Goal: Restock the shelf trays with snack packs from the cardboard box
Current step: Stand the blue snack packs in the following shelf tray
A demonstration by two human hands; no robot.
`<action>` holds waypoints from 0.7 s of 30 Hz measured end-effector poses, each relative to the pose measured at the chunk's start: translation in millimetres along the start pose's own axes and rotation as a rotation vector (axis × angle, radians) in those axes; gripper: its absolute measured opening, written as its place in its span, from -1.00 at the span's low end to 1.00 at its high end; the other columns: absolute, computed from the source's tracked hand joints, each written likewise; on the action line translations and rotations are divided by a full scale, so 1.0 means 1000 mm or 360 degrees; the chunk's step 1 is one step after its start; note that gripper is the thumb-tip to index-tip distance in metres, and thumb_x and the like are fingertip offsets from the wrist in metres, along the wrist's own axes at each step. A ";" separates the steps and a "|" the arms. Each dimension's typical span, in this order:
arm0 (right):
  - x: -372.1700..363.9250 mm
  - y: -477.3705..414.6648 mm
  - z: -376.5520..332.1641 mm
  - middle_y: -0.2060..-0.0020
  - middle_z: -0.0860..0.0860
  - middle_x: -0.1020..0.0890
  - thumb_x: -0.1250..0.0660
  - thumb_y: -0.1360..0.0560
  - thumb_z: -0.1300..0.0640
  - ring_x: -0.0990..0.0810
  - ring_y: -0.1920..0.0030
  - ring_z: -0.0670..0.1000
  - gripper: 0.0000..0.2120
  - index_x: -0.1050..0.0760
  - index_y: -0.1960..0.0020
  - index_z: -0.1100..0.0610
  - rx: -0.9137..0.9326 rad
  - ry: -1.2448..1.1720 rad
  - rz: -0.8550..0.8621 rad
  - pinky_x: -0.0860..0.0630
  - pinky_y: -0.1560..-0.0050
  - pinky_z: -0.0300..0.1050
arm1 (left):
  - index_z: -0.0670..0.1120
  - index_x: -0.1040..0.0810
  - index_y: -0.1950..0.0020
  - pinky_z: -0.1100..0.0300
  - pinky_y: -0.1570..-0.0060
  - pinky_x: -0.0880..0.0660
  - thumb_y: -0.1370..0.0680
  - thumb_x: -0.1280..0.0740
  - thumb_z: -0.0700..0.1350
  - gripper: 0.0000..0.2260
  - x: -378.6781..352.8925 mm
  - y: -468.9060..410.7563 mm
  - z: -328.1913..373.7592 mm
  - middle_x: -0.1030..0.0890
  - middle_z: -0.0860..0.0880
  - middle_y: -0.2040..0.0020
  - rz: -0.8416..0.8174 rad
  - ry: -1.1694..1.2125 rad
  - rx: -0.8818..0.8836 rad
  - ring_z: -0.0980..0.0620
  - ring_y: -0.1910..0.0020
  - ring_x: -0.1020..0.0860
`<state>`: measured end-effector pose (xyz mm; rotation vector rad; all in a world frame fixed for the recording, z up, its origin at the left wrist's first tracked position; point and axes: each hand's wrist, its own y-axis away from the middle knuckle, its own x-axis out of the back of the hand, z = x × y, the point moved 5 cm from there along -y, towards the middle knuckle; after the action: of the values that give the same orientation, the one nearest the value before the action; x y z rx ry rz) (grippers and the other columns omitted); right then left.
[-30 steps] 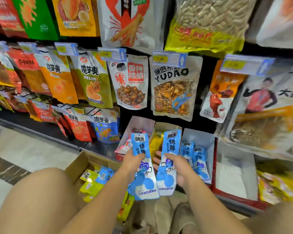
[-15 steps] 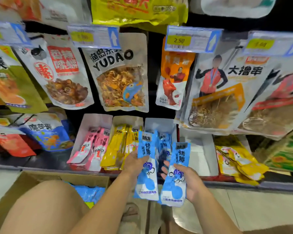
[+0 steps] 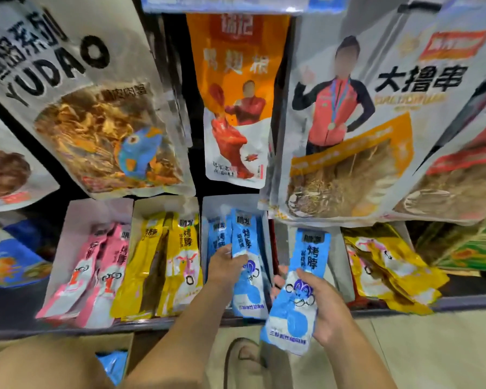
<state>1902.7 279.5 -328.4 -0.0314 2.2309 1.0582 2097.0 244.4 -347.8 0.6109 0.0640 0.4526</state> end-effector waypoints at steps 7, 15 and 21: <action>0.010 -0.013 -0.003 -0.18 0.30 -0.64 -0.36 -0.49 0.14 -0.71 -0.05 0.24 -0.59 -0.56 -0.29 0.30 0.0014 0.0001 0.0043 -0.69 0.11 0.05 | -0.21 -0.54 -0.20 0.15 0.02 -0.43 -0.56 -0.39 -0.23 -0.78 -0.023 -0.046 -0.023 -0.58 -0.14 -0.20 0.0099 -0.0121 -0.0056 -0.08 -0.09 -0.55; 0.003 -0.007 -0.005 -0.15 0.20 -0.69 -0.37 -0.48 0.19 -0.71 -0.09 0.19 -0.62 -0.54 -0.27 0.27 0.0084 0.0029 0.0073 -0.66 -0.01 0.14 | -0.13 -0.39 -0.49 0.18 0.10 -0.54 -0.56 -0.41 -0.06 -0.48 -0.029 -0.044 -0.016 -0.49 -0.19 -0.32 0.0156 -0.0933 -0.0392 0.12 0.28 -0.52; -0.017 -0.005 -0.003 -0.07 0.33 -0.68 -0.31 -0.59 0.16 -0.73 0.06 0.25 -0.76 -0.52 -0.22 0.22 0.0034 0.0097 0.0067 -0.58 0.01 0.15 | -0.11 -0.46 -0.42 0.08 -0.09 -0.57 -0.56 -0.41 -0.09 -0.56 0.001 -0.024 0.002 -0.60 -0.09 -0.18 0.0197 -0.1025 -0.0537 -0.02 -0.02 -0.62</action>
<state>1916.2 269.6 -320.7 -0.0076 2.3066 1.0685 2107.7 226.3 -359.4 0.4049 -0.6540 0.3574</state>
